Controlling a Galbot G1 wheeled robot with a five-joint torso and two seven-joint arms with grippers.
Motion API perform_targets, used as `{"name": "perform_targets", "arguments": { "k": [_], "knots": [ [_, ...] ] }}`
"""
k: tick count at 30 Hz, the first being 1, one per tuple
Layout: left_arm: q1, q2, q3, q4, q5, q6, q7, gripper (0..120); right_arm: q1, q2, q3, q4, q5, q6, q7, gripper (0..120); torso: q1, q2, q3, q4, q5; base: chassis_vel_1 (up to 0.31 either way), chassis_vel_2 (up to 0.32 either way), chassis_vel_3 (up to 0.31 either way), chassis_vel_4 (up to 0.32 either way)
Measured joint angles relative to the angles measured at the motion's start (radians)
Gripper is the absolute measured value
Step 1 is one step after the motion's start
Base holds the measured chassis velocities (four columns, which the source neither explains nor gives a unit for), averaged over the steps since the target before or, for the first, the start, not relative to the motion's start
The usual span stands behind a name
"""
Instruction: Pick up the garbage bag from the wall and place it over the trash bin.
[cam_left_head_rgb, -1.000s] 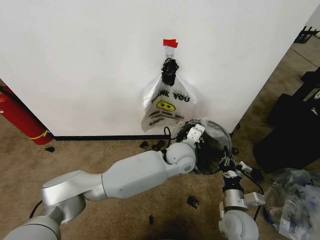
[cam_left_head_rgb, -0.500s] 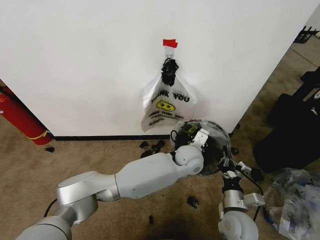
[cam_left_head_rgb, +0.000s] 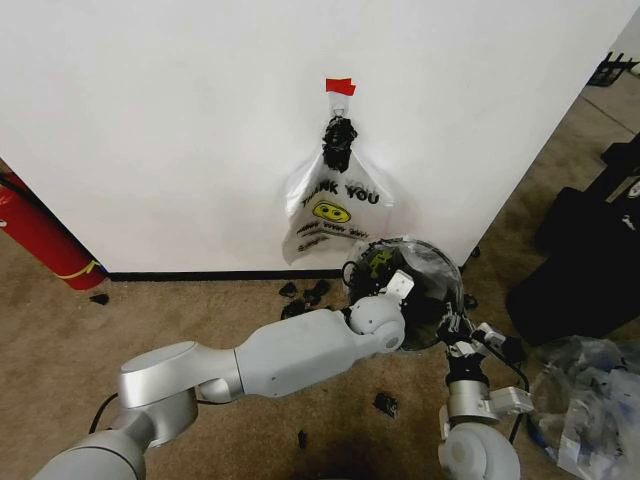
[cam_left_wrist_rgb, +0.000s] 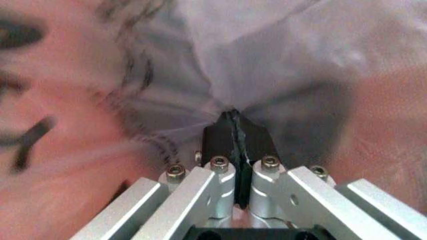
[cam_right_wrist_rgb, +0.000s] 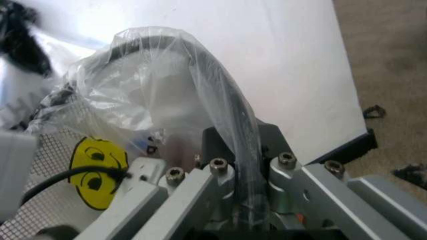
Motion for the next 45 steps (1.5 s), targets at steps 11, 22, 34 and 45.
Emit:
{"name": "perform_targets", "arguments": {
  "k": [11,22,34,45],
  "knots": [
    [-0.004,-0.017,0.011,0.028,-0.038,0.025,0.022,0,-0.022,0.002,-0.021,0.001,-0.076,0.025,-0.039,0,0.0,0.0,0.0,0.0,0.0001,0.0,0.0,0.0,0.0],
    [0.0,0.029,0.013,-0.035,-0.056,0.019,0.014,0,-0.007,0.002,-0.015,-0.014,-0.061,0.028,-0.034,0,0.0,0.0,0.0,0.0,0.0001,0.0,0.0,0.0,0.0],
    [-0.087,0.126,0.026,-0.274,-0.246,0.072,-0.06,0,0.002,-0.017,-0.004,-0.025,-0.075,0.032,-0.032,0,0.0,0.0,0.0,0.0,0.0001,0.0,0.0,0.0,0.0],
    [-0.111,0.122,0.075,-0.229,-0.286,0.133,-0.08,0,0.002,-0.029,-0.006,-0.027,-0.101,0.046,-0.046,0,0.0,0.0,0.0,0.0001,0.0,0.0,0.0,0.0,0.0]
  ]
}}
